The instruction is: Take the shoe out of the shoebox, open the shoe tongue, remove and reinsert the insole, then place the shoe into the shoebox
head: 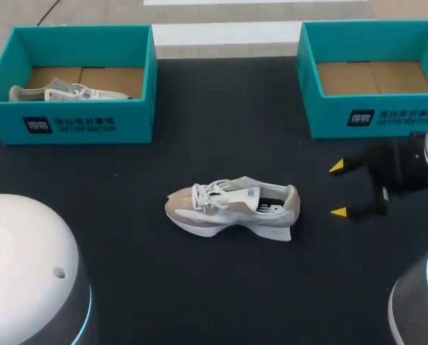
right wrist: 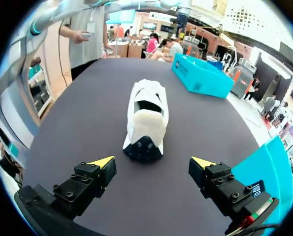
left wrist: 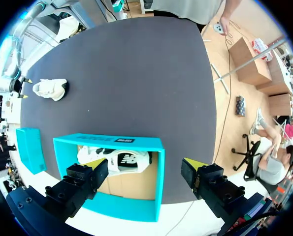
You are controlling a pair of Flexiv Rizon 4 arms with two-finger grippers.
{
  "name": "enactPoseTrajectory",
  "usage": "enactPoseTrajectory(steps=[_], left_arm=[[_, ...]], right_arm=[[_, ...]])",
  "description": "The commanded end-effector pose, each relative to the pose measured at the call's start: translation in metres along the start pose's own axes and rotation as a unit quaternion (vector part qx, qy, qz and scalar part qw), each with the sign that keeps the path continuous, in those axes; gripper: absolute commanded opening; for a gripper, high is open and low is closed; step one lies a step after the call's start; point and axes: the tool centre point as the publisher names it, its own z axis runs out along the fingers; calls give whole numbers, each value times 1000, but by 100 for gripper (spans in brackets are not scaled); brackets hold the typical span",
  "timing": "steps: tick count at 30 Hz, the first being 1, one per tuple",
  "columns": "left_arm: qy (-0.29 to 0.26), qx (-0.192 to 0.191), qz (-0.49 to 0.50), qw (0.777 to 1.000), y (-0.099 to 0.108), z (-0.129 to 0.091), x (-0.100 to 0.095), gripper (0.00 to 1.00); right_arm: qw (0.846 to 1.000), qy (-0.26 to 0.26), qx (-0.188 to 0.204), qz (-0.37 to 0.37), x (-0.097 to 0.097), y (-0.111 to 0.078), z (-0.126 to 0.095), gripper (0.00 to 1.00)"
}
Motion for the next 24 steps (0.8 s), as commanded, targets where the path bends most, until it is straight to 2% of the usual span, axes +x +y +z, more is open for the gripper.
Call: enactPoseTrajectory(steps=[1,5,9,24], left_arm=[[1,-2,0,1000,-2,0,0,100],[1,-2,0,1000,-2,0,0,100],[1,-2,0,1000,-2,0,0,100],[1,-2,0,1000,-2,0,0,100]], right_arm=[[1000,5,-24,5,3,-12,10,100],[998,-7,-53,21,3,-23,15,100],[994,-73,-67,47,1,-37,16,100],[994,-73,-67,47,1,-37,16,100]])
